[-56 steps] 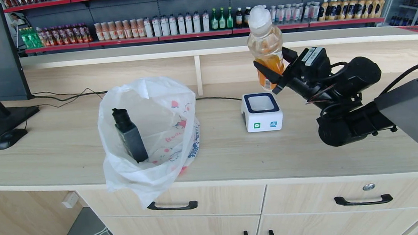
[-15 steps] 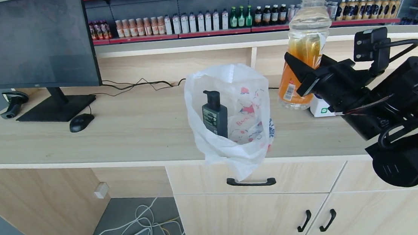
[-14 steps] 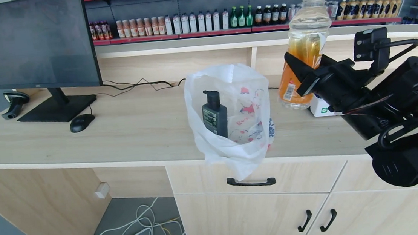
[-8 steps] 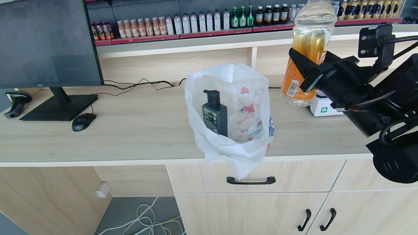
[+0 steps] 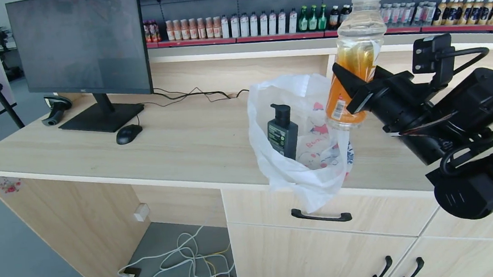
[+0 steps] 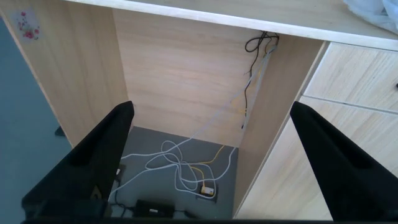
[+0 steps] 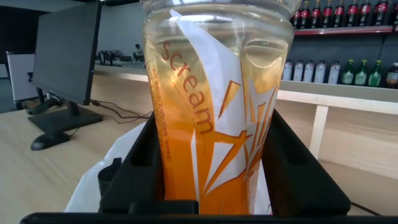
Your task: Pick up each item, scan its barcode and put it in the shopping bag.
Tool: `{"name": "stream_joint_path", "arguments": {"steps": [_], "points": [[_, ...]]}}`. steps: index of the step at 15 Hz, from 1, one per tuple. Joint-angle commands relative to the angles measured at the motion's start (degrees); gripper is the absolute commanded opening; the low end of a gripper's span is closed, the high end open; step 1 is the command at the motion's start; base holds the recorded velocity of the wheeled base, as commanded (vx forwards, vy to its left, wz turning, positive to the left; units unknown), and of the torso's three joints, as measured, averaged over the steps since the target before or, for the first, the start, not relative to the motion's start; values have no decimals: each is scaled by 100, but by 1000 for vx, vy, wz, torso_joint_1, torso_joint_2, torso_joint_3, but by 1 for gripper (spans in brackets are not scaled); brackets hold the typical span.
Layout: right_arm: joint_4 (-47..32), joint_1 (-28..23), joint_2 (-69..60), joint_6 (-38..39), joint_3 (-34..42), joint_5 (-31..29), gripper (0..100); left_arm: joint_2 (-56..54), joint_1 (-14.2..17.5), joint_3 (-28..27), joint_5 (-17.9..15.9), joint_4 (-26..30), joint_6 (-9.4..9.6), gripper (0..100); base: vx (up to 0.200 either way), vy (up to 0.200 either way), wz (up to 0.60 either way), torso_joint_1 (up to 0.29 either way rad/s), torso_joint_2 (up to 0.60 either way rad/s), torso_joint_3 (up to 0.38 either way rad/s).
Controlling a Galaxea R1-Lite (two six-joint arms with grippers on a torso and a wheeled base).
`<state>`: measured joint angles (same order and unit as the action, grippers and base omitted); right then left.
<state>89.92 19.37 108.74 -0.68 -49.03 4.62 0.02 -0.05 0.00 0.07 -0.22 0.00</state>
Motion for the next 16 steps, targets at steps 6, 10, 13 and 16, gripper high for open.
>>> {"name": "stream_joint_path", "arguments": {"steps": [6,10,13,16], "points": [[8,5,974,77,-836,-14,0,-2,5,0,1,-4,0,100,0,0,0,0,0,0],[8,14,1457,77,-1258,-14,0,6,5,0,1,-4,-9,100,0,0,0,0,0,0],[8,14,1703,86,-1407,-14,0,6,5,0,1,-13,-18,100,0,0,0,0,0,0],[8,-3,1905,86,-1566,-14,0,6,5,0,1,-13,-18,100,0,0,0,0,0,0]]}}
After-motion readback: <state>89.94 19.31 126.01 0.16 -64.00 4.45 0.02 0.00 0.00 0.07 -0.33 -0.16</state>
